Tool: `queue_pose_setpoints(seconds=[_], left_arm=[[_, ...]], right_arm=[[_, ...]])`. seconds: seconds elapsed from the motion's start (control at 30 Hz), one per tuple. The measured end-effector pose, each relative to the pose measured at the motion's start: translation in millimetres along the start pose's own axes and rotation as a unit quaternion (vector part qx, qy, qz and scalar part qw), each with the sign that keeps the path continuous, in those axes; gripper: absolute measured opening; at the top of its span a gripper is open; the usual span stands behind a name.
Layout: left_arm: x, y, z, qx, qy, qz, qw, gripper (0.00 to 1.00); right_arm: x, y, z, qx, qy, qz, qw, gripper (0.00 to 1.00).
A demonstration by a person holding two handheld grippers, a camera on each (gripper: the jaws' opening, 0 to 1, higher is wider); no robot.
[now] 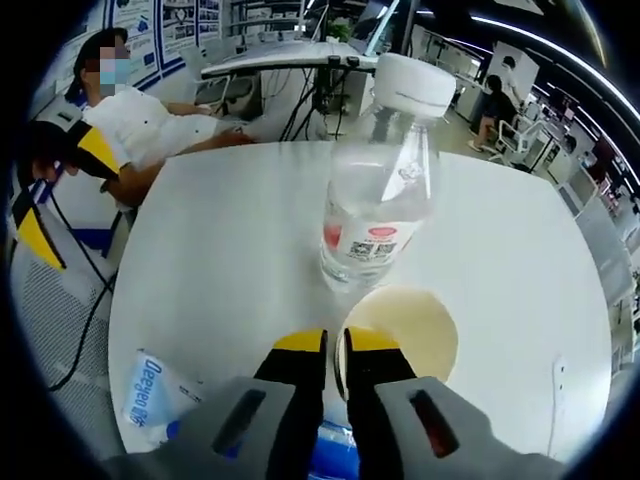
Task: Arrange the tabletop items into an orderly group along one side of the table until the central work area is clear of visible clutter.
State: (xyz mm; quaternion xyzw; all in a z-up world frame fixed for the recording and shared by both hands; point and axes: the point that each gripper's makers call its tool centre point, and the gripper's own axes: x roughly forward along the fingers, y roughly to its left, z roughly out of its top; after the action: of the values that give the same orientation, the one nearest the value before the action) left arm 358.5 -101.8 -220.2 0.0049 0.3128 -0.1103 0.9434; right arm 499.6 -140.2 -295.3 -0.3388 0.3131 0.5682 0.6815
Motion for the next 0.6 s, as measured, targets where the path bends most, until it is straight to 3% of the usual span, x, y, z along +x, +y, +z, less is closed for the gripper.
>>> queue_pose_setpoints(seconds=[0.6], left_arm=[[1.8, -2.1, 0.1, -0.004, -0.003, -0.003, 1.0000, 0.41]], right_arm=[[-6.9, -0.2, 2.2, 0.008, -0.020, -0.004, 0.9998, 0.08]])
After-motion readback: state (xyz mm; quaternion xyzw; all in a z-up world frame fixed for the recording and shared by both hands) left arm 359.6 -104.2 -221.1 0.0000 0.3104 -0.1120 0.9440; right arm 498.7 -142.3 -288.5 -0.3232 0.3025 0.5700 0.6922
